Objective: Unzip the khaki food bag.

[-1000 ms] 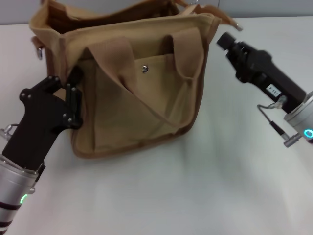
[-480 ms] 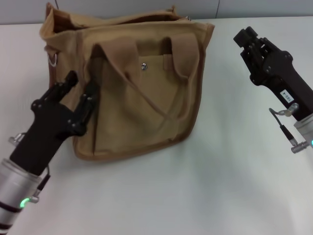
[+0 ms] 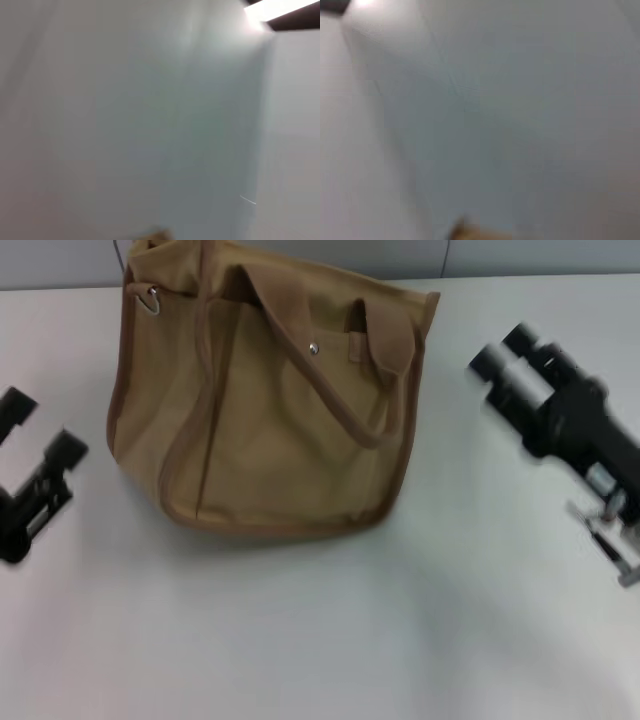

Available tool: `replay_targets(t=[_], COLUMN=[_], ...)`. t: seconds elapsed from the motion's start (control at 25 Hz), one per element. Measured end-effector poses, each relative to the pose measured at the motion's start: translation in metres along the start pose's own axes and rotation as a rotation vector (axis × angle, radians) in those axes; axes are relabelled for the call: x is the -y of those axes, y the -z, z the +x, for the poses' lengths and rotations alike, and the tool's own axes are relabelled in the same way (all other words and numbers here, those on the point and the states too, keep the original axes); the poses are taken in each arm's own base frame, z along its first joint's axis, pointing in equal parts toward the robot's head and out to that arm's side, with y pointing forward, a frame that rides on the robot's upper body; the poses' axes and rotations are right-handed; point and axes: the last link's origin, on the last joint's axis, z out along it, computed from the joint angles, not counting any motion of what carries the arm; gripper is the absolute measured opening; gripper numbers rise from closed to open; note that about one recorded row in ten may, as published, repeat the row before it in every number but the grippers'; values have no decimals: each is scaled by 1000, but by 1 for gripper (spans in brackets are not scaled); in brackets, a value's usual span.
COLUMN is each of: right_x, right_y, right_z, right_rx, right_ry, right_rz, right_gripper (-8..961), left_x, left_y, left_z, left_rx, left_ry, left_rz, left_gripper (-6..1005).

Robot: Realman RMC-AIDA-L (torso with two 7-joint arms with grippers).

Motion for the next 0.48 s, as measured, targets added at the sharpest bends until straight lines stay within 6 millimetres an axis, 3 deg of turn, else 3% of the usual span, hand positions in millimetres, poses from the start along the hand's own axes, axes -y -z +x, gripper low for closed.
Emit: replay_targets(t=[0.2, 0.48], right_x=[-26, -36], right_y=[19, 20], right_z=[-6, -7], right_rx=[-261, -390], right_ry=[38, -57], right_rz=[-504, -674], right_gripper=[636, 767], left_x=[-1, 2], left_y=[4, 1], left_z=[14, 17], left_rx=[241, 380], left_ry=[39, 84], left_rz=[-346, -514], left_gripper=[761, 756])
